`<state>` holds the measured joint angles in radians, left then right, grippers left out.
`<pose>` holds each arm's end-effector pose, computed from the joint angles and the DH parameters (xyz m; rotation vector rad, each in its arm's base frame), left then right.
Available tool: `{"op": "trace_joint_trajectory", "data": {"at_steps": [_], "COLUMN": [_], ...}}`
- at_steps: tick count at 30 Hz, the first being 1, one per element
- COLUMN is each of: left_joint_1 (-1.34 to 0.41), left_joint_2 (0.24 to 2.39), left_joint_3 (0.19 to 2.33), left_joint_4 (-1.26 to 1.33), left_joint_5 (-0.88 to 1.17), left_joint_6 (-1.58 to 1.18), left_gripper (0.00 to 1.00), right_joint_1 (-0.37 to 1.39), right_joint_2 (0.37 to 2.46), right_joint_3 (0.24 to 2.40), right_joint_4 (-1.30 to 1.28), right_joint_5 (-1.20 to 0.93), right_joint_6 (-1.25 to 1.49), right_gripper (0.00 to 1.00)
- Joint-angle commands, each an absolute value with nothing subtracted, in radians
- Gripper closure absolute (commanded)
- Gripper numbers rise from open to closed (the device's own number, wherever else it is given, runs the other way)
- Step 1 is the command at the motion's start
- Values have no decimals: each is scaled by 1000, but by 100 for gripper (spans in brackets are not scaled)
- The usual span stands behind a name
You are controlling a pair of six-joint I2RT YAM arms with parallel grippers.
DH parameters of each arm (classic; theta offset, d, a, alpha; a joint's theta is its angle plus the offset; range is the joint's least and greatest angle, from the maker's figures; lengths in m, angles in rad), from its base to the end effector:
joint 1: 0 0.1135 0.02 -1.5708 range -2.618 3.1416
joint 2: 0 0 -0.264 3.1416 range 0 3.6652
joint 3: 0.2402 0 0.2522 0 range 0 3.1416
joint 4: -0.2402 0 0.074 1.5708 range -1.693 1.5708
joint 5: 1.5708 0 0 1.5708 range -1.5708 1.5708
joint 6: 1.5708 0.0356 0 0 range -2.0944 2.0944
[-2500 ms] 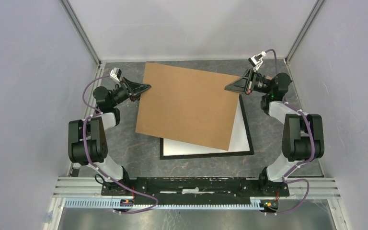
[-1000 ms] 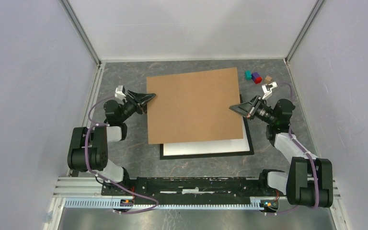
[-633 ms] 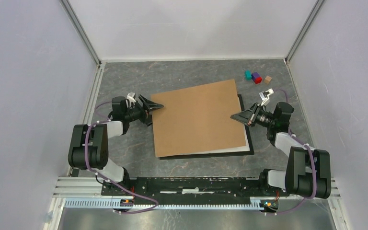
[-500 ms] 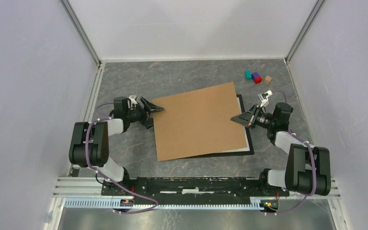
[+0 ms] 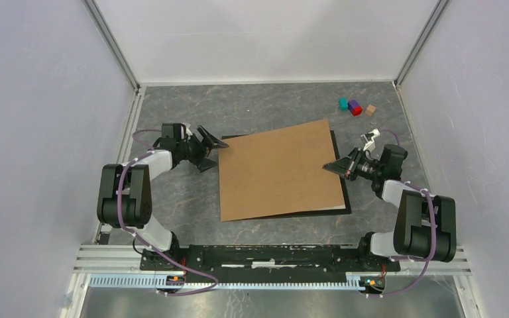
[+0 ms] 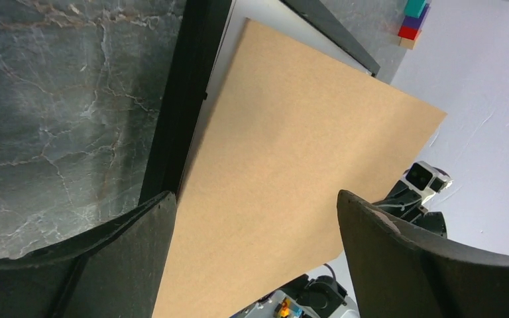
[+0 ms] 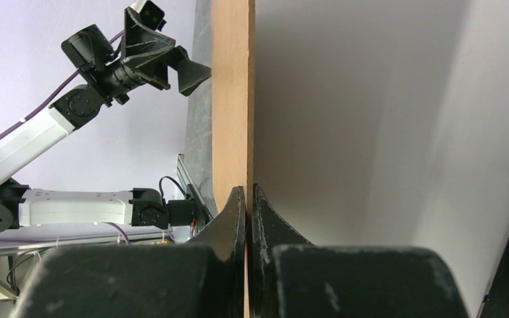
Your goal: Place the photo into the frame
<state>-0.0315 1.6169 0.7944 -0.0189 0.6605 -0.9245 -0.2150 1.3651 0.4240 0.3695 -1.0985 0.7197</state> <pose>0.3100 -0.0316 0.1624 -0.7921 2.4198 -1.2118 0.2360 -0.0191 0.1605 0.3055 2.0929 1.4624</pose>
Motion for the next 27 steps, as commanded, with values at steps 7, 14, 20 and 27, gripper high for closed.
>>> {"op": "trace_joint_trajectory", "data": {"at_steps": [7, 14, 20, 27], "left_joint_1": [-17, -17, -17, -20], "left_joint_2": [1576, 1562, 1570, 1597], "left_joint_3": [865, 877, 864, 844], "left_joint_4": [-190, -248, -233, -212], "left_joint_5": [545, 543, 560, 573], "left_joint_6": [-774, -735, -736, -738], "left_gripper": [1, 1, 1, 4], "right_joint_1": [-239, -253, -267, -267], "right_joint_2": [1379, 1375, 1363, 1404], "right_joint_3": [454, 429, 410, 440], "right_joint_4": [331, 368, 403, 388], "right_joint_5": [-995, -956, -922, -931], "right_joint_6": [607, 634, 669, 654], "right_gripper": [100, 100, 100, 100]}}
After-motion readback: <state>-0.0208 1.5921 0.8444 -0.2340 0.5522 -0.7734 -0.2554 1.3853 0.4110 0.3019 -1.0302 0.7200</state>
